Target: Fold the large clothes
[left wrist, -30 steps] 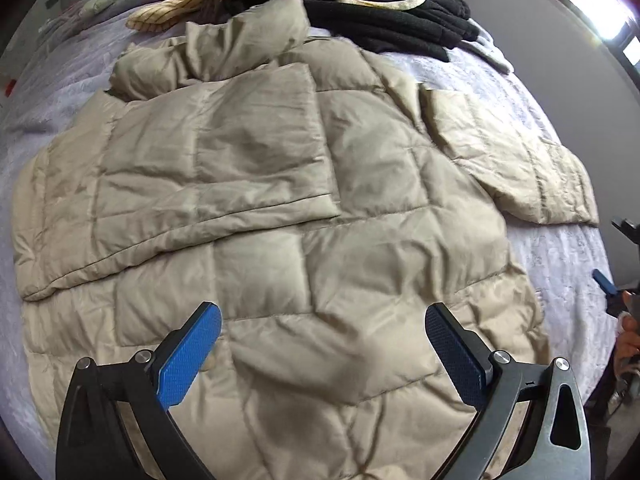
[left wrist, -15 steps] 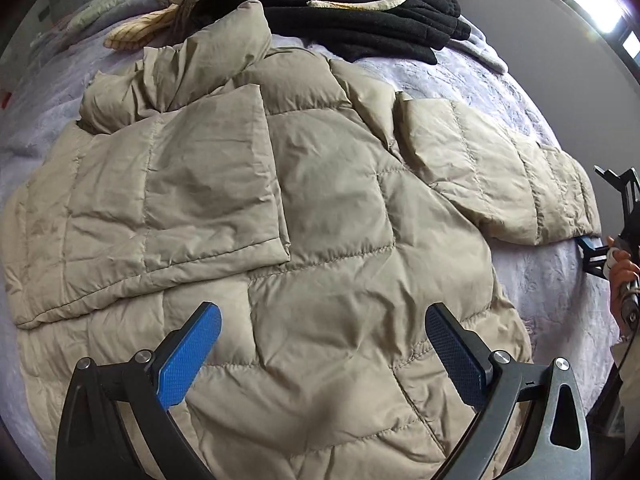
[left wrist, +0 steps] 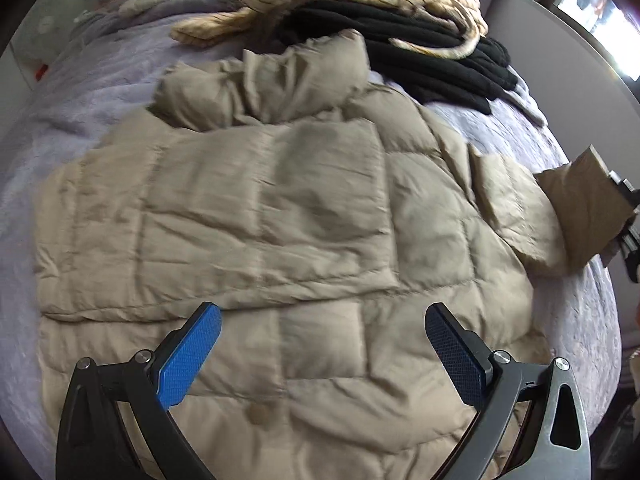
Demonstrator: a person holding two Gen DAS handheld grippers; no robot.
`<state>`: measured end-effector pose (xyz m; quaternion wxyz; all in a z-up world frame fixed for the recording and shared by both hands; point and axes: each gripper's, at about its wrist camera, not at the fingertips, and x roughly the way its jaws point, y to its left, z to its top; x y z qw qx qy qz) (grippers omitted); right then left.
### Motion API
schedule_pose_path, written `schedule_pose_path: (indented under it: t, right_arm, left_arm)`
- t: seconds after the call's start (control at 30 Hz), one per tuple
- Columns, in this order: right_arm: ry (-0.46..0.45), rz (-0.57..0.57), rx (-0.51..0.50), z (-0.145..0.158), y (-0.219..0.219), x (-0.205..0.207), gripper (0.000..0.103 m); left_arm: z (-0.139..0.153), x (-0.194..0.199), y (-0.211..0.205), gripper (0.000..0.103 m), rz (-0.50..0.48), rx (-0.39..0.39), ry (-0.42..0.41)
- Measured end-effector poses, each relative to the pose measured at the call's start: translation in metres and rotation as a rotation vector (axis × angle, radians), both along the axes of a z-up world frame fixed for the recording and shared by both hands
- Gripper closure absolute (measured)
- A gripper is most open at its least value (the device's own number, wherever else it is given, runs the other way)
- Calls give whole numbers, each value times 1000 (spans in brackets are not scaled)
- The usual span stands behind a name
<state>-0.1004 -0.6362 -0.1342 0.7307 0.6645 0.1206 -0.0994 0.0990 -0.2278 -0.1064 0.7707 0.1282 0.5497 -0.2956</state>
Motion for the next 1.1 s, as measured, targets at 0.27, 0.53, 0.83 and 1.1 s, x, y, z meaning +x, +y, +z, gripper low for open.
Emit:
schedule_pose_path:
  t: [0.27,0.53,0.83,1.1]
  right_arm:
    - [49,354,-424,97,117,132,91]
    - [315,730,-798,59,299,236,91]
    - [520,775,-736,-21,324,255,91]
    - [435,605,-585,7,288,206,24]
  left_arm:
    - [9,31,56,1,103,-6,-69]
    - [1,48,107,1,187,-30,-50]
    - [3,61,130,1,181,-74,-61]
    - [16,79,148,1,232,-302,47]
